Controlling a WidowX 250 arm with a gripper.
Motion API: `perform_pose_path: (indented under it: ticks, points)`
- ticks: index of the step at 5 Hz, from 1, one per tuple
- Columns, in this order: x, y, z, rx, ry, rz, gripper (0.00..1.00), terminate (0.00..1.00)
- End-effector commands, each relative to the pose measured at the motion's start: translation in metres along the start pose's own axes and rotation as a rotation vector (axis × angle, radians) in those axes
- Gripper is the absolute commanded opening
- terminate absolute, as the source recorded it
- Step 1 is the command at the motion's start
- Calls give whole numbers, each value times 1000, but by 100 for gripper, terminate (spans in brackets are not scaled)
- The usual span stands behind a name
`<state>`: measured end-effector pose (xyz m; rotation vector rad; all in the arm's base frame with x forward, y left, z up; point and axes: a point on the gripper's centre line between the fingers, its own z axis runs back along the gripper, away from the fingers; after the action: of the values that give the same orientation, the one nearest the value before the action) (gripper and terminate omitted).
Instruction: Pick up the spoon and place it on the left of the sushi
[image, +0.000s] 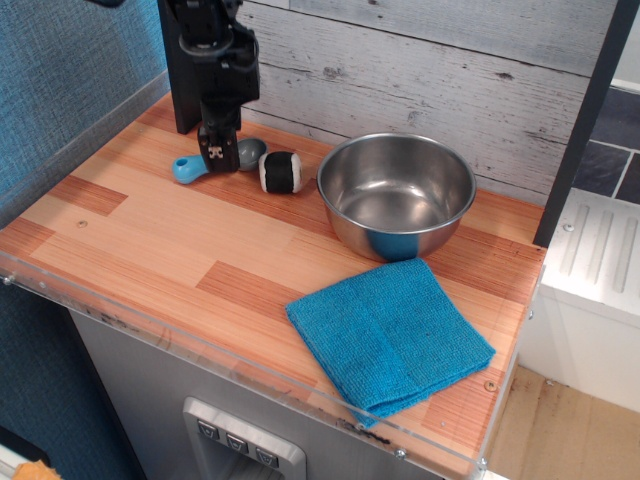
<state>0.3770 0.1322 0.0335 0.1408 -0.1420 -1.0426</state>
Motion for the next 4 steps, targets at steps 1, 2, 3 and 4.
perform_pose_path:
  ticks: [1,2,3,4]
  points:
    - [-3,3,51,97,-61,4,100,0]
    - [1,-3,70,115,-100,-8,100,0]
    - [5,-12,87,119,-111,-45,100,0]
    - [5,-12,87,119,-111,-45,100,0]
